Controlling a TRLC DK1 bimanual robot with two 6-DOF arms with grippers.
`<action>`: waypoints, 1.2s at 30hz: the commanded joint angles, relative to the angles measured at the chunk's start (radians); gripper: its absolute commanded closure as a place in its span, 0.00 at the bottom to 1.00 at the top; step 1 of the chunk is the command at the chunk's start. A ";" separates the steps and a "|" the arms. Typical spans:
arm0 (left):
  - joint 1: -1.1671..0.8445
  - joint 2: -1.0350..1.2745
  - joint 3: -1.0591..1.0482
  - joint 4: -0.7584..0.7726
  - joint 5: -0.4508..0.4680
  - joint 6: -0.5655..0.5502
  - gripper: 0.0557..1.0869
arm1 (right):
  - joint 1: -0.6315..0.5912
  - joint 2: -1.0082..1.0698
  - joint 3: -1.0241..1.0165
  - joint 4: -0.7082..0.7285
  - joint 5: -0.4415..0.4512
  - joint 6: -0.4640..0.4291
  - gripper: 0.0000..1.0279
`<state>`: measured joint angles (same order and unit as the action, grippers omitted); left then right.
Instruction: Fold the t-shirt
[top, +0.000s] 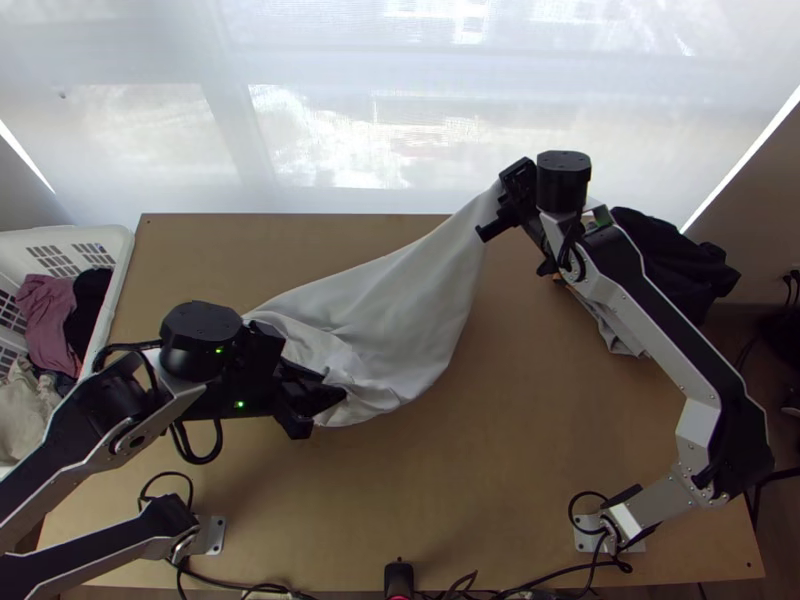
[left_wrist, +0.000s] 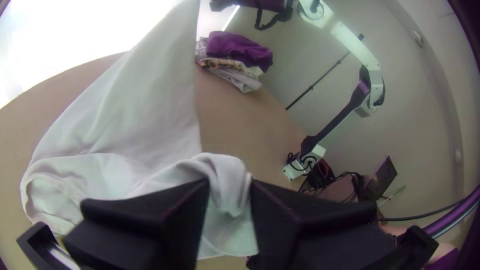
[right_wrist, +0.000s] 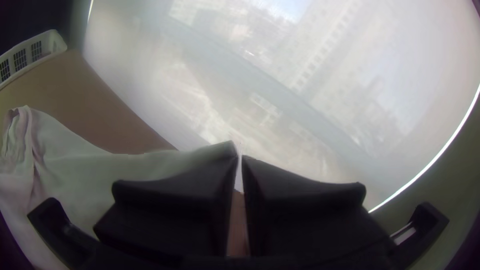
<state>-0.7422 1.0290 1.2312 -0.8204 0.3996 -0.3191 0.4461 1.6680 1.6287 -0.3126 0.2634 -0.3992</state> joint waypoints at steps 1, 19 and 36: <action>-0.048 0.075 0.002 0.018 0.025 -0.005 0.05 | -0.017 -0.028 -0.041 0.015 0.000 0.039 0.48; 0.417 0.086 0.096 -0.006 0.025 0.075 0.05 | 0.213 -0.251 -0.179 -0.229 0.002 0.062 0.04; 0.635 0.143 0.063 0.004 0.024 0.074 0.05 | 0.520 -0.352 -0.457 -0.326 -0.092 0.112 0.05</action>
<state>-0.1707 1.1584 1.3117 -0.8188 0.4232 -0.2459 0.8597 1.3315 1.2518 -0.6292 0.2192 -0.3058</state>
